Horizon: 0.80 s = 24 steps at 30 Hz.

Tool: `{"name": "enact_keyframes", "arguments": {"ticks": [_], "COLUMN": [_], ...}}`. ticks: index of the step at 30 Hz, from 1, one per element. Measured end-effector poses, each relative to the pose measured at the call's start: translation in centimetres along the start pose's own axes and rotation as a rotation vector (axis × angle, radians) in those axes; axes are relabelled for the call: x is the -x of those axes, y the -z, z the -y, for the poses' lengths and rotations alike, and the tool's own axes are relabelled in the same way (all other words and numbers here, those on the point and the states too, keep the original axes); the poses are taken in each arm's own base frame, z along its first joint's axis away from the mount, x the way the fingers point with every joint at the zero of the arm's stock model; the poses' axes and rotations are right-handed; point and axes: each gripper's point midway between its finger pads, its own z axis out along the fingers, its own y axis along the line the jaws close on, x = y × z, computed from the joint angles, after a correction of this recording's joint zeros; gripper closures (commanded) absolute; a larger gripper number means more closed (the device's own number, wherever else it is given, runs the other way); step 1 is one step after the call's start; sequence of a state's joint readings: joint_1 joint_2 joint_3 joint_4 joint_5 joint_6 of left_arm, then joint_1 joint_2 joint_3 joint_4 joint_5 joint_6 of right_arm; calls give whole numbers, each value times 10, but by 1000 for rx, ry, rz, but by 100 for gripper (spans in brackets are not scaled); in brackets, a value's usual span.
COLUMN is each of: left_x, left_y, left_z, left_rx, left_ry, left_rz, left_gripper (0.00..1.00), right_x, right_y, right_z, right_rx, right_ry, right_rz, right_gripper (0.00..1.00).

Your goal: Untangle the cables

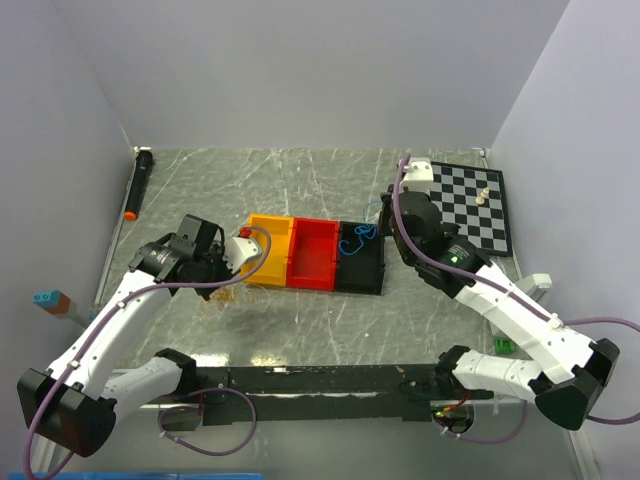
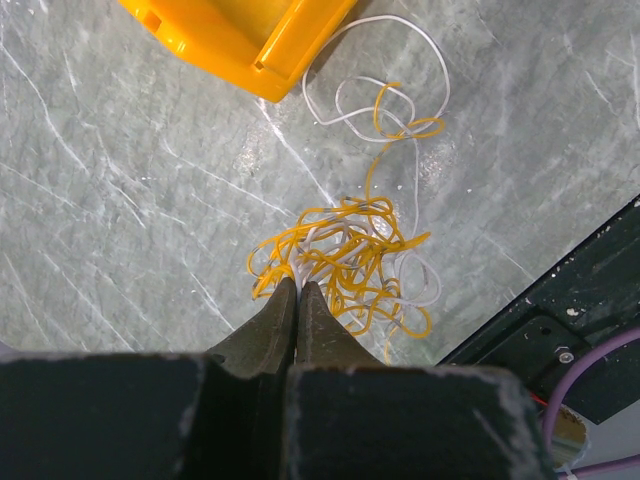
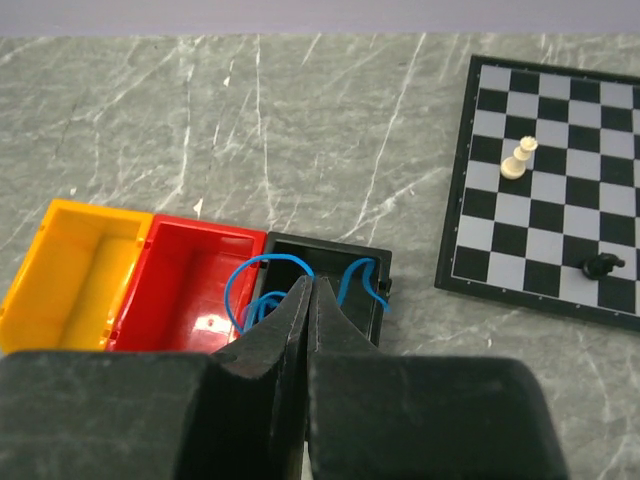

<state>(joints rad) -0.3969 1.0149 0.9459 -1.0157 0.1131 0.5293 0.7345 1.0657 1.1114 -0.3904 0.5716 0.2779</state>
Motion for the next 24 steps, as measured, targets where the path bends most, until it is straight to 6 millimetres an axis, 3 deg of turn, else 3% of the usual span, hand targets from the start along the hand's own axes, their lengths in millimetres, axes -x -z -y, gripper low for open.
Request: {"name": "enact_keyframes", "arguments": {"ticks": [15,19,24], "left_x": [1,-2,-7], "left_y": [3,1,-3], "left_z": [0,1,3], "left_rx": [11,7,3], "left_ry": [-2,-1,0], "left_rz": [15,6,-5], "left_gripper": [99,99,99], "right_x": [-49,-62,-73], "right_y": [-34,-36,-31], "right_z": [-8,3,36], "right_rx": [-11,-54,-123], "right_ry": [-37,-68,-134], "right_rz": [-124,-146,-152], "right_gripper": [100,100,100]}}
